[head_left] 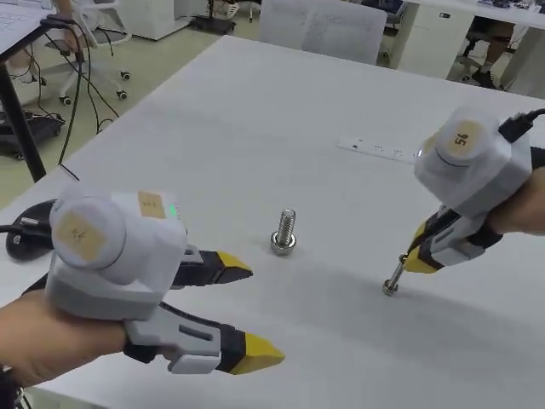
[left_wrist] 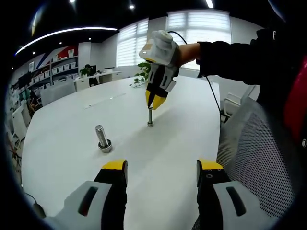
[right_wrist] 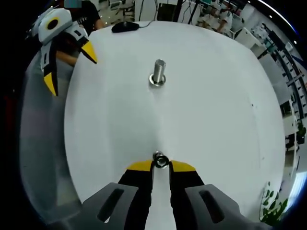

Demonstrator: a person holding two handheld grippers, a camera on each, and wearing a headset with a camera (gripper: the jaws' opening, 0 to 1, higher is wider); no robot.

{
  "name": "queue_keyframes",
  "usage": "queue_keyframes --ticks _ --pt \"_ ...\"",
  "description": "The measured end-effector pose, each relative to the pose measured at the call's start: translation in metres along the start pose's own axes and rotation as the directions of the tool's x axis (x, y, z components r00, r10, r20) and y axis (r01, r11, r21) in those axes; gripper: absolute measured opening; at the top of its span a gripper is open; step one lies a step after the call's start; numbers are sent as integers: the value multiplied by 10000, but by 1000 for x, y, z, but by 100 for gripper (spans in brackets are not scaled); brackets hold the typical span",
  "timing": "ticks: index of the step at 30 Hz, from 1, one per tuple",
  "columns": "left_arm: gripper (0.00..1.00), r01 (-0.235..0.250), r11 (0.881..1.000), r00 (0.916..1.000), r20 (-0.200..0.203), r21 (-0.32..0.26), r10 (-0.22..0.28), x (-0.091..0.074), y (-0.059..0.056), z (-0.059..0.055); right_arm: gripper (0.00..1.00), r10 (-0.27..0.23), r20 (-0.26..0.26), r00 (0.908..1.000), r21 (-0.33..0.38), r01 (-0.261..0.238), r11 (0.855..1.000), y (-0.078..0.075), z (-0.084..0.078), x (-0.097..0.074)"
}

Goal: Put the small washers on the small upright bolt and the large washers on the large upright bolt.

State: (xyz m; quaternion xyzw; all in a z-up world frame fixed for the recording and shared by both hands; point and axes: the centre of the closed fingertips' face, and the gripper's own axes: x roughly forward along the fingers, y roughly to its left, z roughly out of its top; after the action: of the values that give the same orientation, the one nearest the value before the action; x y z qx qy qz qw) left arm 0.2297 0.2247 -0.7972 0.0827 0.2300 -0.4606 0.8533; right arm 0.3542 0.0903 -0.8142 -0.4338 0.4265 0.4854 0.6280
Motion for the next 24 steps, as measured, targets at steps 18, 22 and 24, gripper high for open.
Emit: queue_keyframes --ticks 18,22,24 --pt "57 22 10000 10000 -80 -51 -22 2 1 -3 14 245 -216 9995 40 -244 9997 2 -7 18" --pt "57 13 10000 10000 -69 -47 -14 2 1 -3 14 271 -291 9992 58 -269 9996 3 -9 24" --pt "57 4 10000 10000 -79 -46 -4 2 1 -3 14 284 -321 9991 57 -282 9996 3 -9 27"
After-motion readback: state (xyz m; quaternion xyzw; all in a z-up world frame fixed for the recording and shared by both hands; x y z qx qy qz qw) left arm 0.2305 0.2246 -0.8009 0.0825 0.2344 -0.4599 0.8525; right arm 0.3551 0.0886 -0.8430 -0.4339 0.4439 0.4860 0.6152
